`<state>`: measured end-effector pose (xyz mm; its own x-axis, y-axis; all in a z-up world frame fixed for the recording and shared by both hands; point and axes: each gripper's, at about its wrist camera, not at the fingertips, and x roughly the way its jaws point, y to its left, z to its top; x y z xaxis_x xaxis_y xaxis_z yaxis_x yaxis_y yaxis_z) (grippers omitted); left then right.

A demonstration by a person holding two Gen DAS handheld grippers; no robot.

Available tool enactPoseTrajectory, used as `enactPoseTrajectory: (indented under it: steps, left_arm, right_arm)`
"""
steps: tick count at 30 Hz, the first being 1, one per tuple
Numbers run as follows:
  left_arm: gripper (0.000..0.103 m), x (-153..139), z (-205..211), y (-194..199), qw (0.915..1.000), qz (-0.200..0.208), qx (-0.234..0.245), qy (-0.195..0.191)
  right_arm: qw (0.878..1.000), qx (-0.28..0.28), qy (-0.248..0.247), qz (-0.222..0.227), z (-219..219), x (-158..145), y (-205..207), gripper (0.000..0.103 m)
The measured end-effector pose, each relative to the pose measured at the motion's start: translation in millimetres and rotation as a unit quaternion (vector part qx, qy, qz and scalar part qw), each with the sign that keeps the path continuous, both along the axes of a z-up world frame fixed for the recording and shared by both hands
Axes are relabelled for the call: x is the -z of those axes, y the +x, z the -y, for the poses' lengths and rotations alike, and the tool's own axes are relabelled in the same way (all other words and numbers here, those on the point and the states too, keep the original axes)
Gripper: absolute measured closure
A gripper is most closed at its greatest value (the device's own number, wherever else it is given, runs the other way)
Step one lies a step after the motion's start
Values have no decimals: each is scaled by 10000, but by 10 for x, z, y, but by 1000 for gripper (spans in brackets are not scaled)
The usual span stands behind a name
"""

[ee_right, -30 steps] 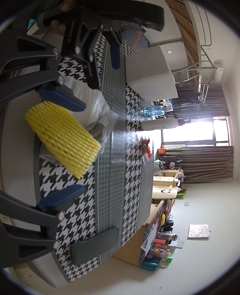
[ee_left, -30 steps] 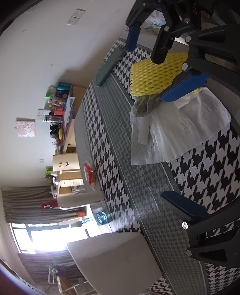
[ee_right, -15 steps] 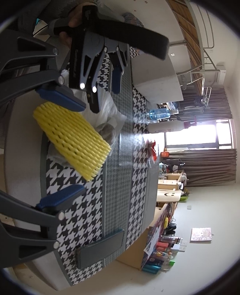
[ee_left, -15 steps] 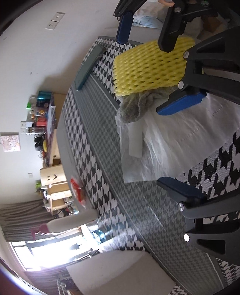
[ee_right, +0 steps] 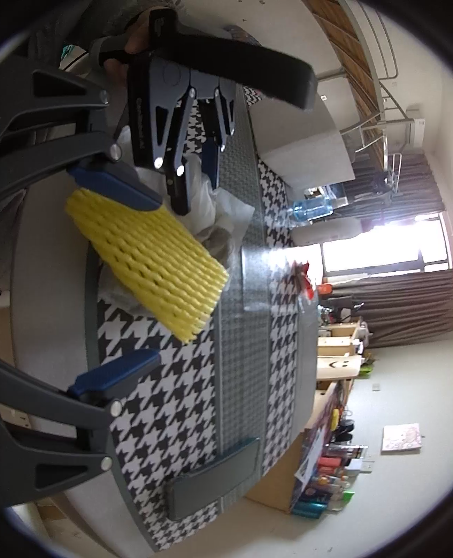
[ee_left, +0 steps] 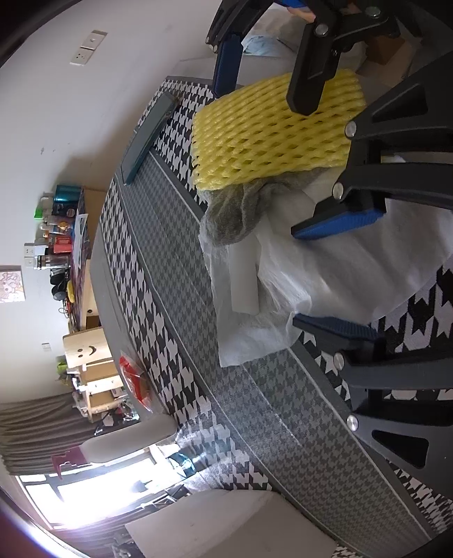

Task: Organize soft objects
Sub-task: 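Close the left gripper on the plastic sheet while the right gripper grasps the yellow foam sleeve, then lift the plastic sheet with the left gripper while the right gripper lifts the foam sleeve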

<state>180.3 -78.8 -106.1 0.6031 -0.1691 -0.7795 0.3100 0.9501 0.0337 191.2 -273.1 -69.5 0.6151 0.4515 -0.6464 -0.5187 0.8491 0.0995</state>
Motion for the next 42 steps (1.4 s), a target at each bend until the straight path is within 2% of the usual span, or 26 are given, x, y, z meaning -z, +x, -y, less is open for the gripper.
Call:
enactPoseTrajectory:
  steps: [1,3,6,13,15,16,18,20,24,26,28,42]
  left_arm:
    - [67,-3,8,-22,10000,4,40,3]
    - [85,-6,25,-61,10000,12,93,24]
    - [92,-2,43,-110,9999,64,92,72]
    - [93,-7,36,-148,9999,128,89,33]
    - [93,-19,34,-155,9998,164,112,9]
    - [93,-26,29,-158,9998,169,129,-19]
    - [93,-34,24,-174,9997,186,136,-41]
    - [93,-36,30,-181,9997,194,137,-32]
    - [93,-48,23,-193,9997,193,90,-72]
    - [93,-60,21,-207,9997,209,82,-86]
    - [93,-70,16,-217,9997,224,74,-87]
    - [95,-356,-69,-406,9977,564,138,-339]
  right_arm:
    - [10000,-5,12,-24,-3,2,-2,19]
    - [10000,4,29,-61,2,9,-8,19]
    - [9999,14,56,-89,7,4,-11,19]
    - [9999,19,115,-119,22,12,-54,19]
    - [9998,41,145,-108,17,9,-60,26]
    - [9998,27,158,-128,17,11,-60,34]
    - [9995,6,186,-244,17,29,-36,40]
    - [9992,45,167,-360,20,58,-8,52]
    - [9985,32,253,-488,45,82,5,66]
    - [9984,25,267,-488,67,62,-3,80]
    - [9985,27,306,-443,97,27,-21,88]
    - [9981,275,546,23,290,-252,-98,90]
